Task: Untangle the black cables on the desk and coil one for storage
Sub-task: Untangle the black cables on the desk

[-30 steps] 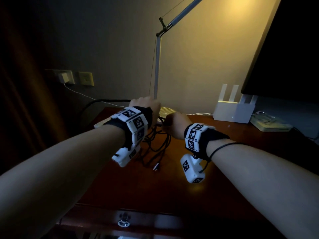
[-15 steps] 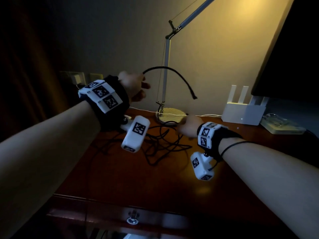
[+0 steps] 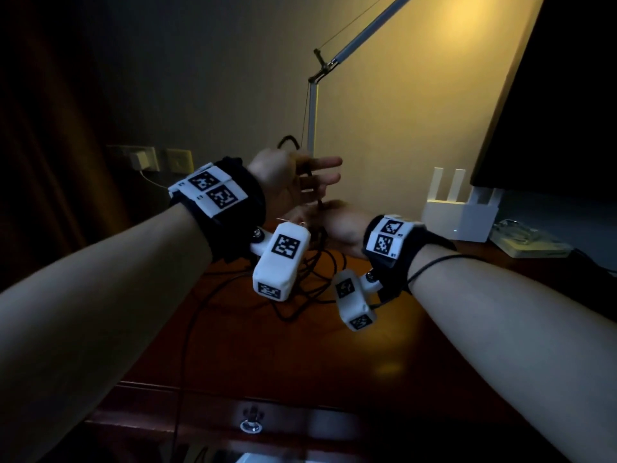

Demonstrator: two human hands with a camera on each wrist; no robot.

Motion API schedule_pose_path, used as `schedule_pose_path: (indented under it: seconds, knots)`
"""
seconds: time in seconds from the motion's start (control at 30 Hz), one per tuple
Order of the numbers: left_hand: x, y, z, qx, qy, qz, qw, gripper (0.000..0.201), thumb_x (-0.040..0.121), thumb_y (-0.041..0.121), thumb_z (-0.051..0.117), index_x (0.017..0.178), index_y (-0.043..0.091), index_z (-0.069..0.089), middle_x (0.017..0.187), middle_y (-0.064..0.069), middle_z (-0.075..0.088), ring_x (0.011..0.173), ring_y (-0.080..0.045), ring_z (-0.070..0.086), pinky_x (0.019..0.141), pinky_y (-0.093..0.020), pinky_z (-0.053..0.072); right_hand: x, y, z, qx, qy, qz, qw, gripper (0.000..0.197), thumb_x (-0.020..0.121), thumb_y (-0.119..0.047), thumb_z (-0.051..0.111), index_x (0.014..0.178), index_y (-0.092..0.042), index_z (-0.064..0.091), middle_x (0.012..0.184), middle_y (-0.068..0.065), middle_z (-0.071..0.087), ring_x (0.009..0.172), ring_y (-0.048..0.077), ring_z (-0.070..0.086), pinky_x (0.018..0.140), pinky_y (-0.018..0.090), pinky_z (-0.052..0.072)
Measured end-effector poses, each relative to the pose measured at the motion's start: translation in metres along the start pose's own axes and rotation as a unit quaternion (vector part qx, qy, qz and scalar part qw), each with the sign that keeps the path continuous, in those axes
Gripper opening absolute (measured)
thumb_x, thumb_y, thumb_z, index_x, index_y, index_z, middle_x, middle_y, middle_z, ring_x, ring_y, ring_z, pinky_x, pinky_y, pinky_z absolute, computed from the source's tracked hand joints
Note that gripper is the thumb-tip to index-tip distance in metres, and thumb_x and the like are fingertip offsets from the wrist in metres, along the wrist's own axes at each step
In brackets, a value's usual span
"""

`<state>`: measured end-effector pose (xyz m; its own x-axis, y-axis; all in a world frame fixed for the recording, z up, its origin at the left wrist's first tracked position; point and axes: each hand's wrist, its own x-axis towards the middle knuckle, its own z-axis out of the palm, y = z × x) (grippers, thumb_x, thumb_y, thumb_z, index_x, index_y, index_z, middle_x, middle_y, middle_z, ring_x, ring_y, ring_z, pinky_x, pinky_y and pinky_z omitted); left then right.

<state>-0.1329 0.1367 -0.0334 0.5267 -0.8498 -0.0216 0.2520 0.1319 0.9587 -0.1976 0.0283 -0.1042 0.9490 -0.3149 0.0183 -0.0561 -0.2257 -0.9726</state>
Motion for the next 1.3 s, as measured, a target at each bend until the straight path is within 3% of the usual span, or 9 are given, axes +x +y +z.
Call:
schedule_pose_path:
  seconds: [0.13,0.3,0.43,0.57,0.73,0.87,1.0,1.2,1.3]
  knots:
    - [0.005,0.011,-0.018,-0.045,0.105,0.108,0.988,0.043,0.105,0.017,0.014,0.105,0.003,0.055,0.103,-0.01,0.07,0.071,-0.013,0.06,0.066,-0.023,0.048,0.0,0.022,-0.028,-0.073,0.145,0.074,0.984,0.041,0.101,-0.039,0.044,0.083,-0.007,0.065,0.067,0.008,0.055,0.059,0.021,0.056,0.067,0.033,0.048]
    - [0.016,0.007,-0.05,0.05,0.236,0.046,0.969,0.037,0.104,0.033,0.032,0.085,0.012,0.055,0.081,-0.005,0.069,0.074,-0.016,0.067,0.068,-0.03,0.053,-0.001,0.031,-0.042,-0.095,0.243,0.099,0.96,0.036,0.098,-0.031,0.048,0.071,-0.017,0.069,0.076,0.003,0.054,0.059,0.018,0.048,0.071,0.036,0.043]
    - [0.009,-0.027,-0.039,0.299,0.08,-0.089,0.947,0.015,0.095,0.022,0.054,0.095,0.009,0.061,0.091,-0.009,0.068,0.072,-0.019,0.067,0.06,-0.028,0.056,0.007,0.006,-0.03,0.025,0.254,0.041,0.966,0.024,0.093,-0.017,0.054,0.078,-0.004,0.067,0.055,-0.002,0.051,0.051,0.014,0.035,0.058,0.031,0.036]
    - [0.005,-0.065,-0.021,0.473,-0.082,-0.114,0.87,0.028,0.086,0.007,0.065,0.113,0.013,0.063,0.109,-0.009,0.068,0.096,-0.027,0.066,0.089,-0.04,0.054,0.015,-0.021,-0.012,0.151,0.195,-0.004,0.969,0.021,0.096,-0.011,0.046,0.087,0.001,0.061,0.054,-0.001,0.033,0.05,0.012,0.028,0.05,0.027,0.027]
    - [0.003,-0.07,-0.013,0.403,-0.03,-0.023,0.914,0.008,0.091,0.01,0.061,0.097,0.006,0.065,0.082,-0.006,0.064,0.058,-0.012,0.061,0.051,-0.016,0.049,0.015,-0.023,-0.007,0.126,0.143,0.006,0.982,0.035,0.103,-0.023,0.042,0.08,-0.005,0.062,0.065,0.003,0.045,0.061,0.014,0.044,0.062,0.028,0.034]
    - [0.005,-0.046,-0.017,0.181,0.013,0.026,0.983,0.014,0.093,0.0,0.055,0.08,0.003,0.06,0.064,-0.005,0.068,0.05,-0.011,0.066,0.051,-0.021,0.055,0.005,-0.013,-0.016,0.102,0.048,0.025,0.993,0.04,0.096,-0.05,0.045,0.094,-0.014,0.064,0.082,0.005,0.058,0.074,0.019,0.054,0.069,0.033,0.041]
    - [0.013,-0.014,-0.028,-0.063,0.122,0.103,0.985,0.015,0.096,-0.002,0.047,0.083,-0.002,0.055,0.069,-0.011,0.066,0.061,-0.018,0.069,0.064,-0.026,0.06,-0.001,0.0,-0.014,0.103,-0.069,0.052,0.991,0.018,0.083,-0.027,0.068,0.091,-0.011,0.065,0.083,0.009,0.063,0.074,0.022,0.058,0.074,0.032,0.046]
    - [0.025,0.003,-0.061,-0.158,0.223,0.153,0.95,0.025,0.102,0.006,0.039,0.08,0.001,0.05,0.064,-0.011,0.063,0.047,-0.011,0.065,0.057,-0.024,0.058,0.008,0.003,-0.014,0.084,0.058,0.088,0.991,0.036,0.101,-0.037,0.044,0.083,-0.009,0.057,0.059,0.001,0.037,0.042,0.009,0.042,0.046,0.02,0.046]
    - [0.025,-0.016,-0.064,0.064,0.174,0.048,0.981,0.021,0.101,0.017,0.043,0.088,0.008,0.056,0.084,-0.01,0.071,0.072,-0.016,0.069,0.065,-0.03,0.057,0.01,-0.003,-0.01,0.07,0.116,0.069,0.988,0.039,0.102,-0.04,0.039,0.078,-0.011,0.051,0.069,0.003,0.041,0.053,0.01,0.039,0.054,0.021,0.043]
